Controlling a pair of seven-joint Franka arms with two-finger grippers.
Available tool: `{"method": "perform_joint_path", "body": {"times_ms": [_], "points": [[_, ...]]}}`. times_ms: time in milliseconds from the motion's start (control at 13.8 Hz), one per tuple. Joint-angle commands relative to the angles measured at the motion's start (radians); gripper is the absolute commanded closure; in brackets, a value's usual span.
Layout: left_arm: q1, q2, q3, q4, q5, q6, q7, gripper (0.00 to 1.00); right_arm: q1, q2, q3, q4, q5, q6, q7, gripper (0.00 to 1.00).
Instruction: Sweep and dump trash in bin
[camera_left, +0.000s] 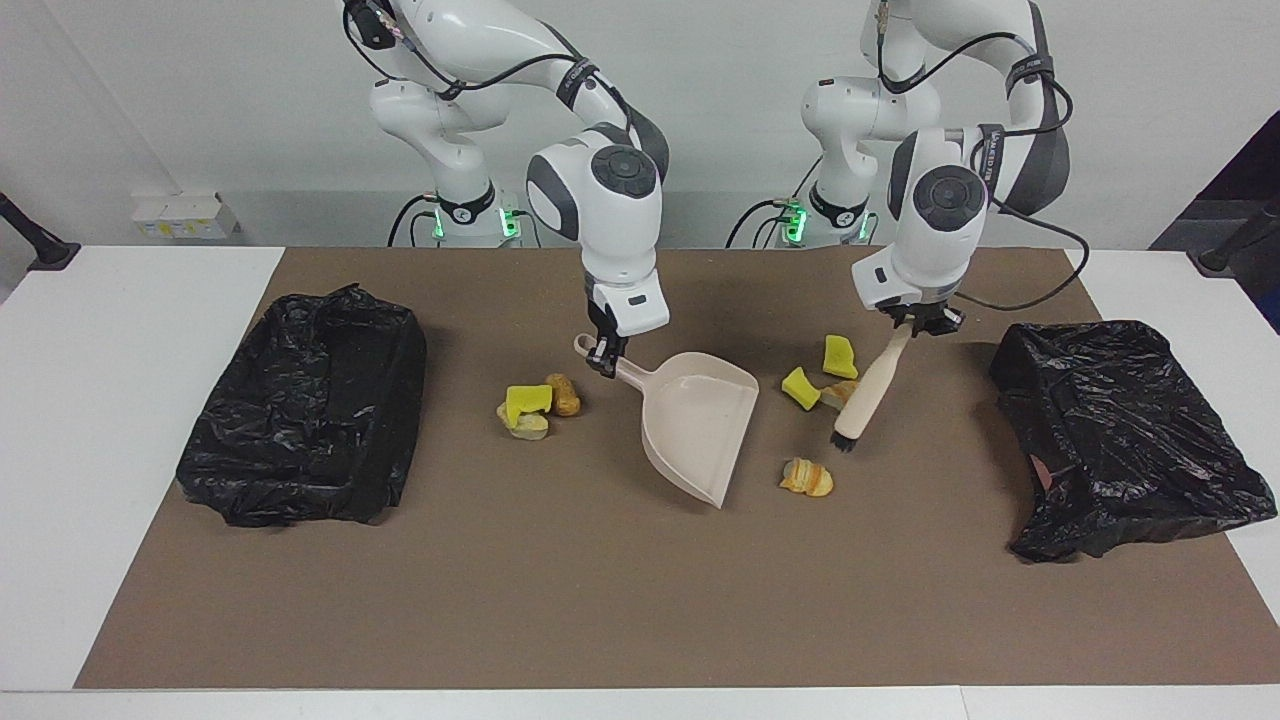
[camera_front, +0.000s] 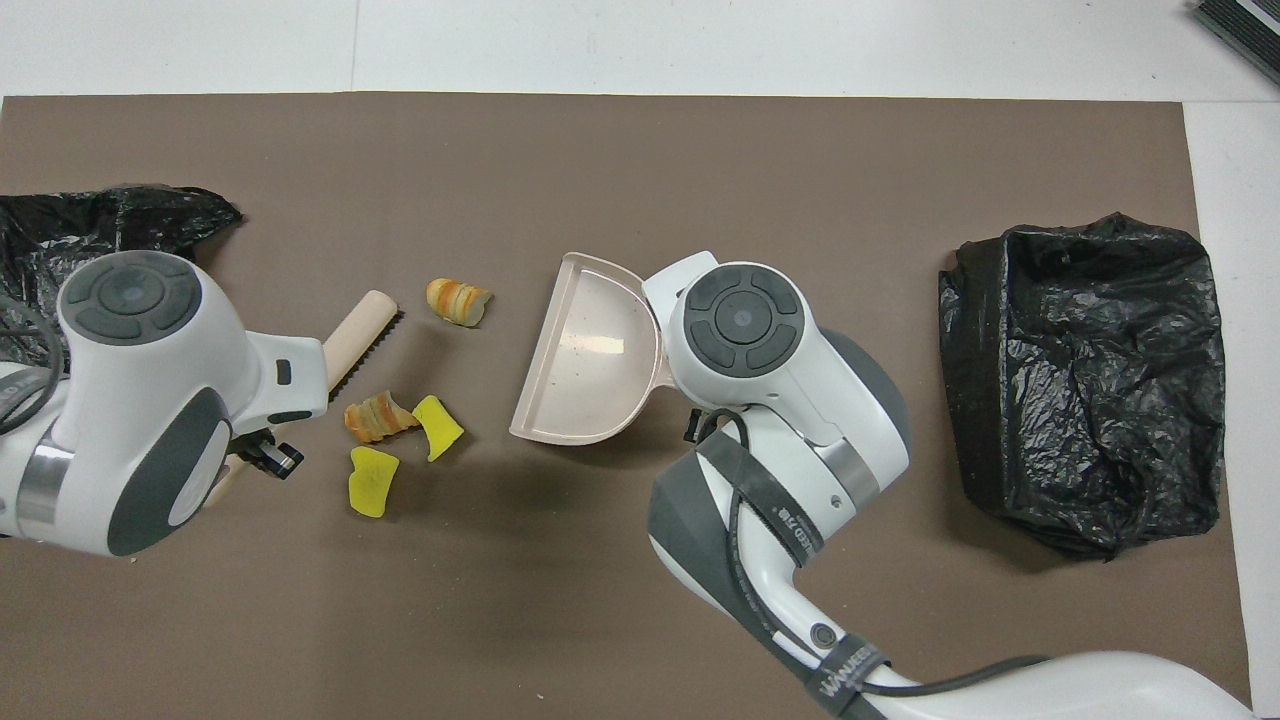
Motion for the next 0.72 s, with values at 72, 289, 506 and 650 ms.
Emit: {"method": "perform_joint_path", "body": {"times_ms": [72,289,506,650], "points": [[0.025,-0.105,0.000,-0.135,-0.014,-0.023,-0.277,1.00,-0.026,-0.026,0.013,-0.075,0.025,0.051,-0.141,1.00],[0.017,-0.163,-0.003,-0.221,-0.015,-0.018,-0.519,1.00,-0.004,-0.006,0.016,-0.132,0.041,0.179,-0.125,1.00],[-0.006,-0.240,-0.004,-0.338,-0.106,-0.010,-0.725,1.00,0.014,0.013,0.022,-0.132,0.040,0.197,-0.096,1.00],[-0.074,-0.248,-0.004,-0.393,-0.129,0.009,-0.873,1.00,0.028,0.017,0.022,-0.131,0.040,0.198,-0.081,1.00]]}}
